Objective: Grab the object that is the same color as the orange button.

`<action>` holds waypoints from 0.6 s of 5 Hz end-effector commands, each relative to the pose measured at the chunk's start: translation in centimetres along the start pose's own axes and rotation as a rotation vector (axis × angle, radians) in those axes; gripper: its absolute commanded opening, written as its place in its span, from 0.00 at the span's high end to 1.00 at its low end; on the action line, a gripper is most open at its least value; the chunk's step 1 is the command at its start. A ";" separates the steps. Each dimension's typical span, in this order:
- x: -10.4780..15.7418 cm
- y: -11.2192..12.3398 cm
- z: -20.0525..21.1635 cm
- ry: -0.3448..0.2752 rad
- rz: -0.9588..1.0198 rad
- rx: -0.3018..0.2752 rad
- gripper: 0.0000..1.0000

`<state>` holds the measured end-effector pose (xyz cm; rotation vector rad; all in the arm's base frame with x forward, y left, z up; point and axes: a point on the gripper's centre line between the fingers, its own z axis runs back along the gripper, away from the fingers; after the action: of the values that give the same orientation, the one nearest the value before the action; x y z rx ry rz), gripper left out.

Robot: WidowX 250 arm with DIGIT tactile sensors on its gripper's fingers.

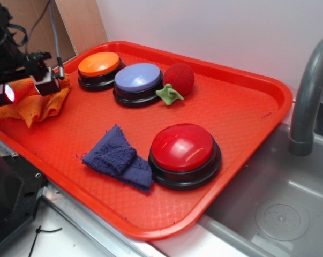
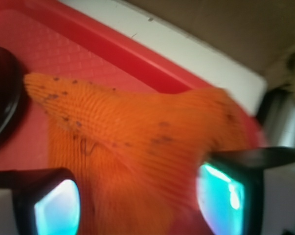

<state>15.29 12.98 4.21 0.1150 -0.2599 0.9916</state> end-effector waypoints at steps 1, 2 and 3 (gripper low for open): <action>1.5 0.6 -0.9 -0.045 0.050 0.018 0.00; 1.5 0.6 -1.3 -0.040 0.055 0.037 0.72; 1.4 0.7 -1.3 -0.041 0.066 0.039 1.00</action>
<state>15.84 14.07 2.47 0.1556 -0.2466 1.0543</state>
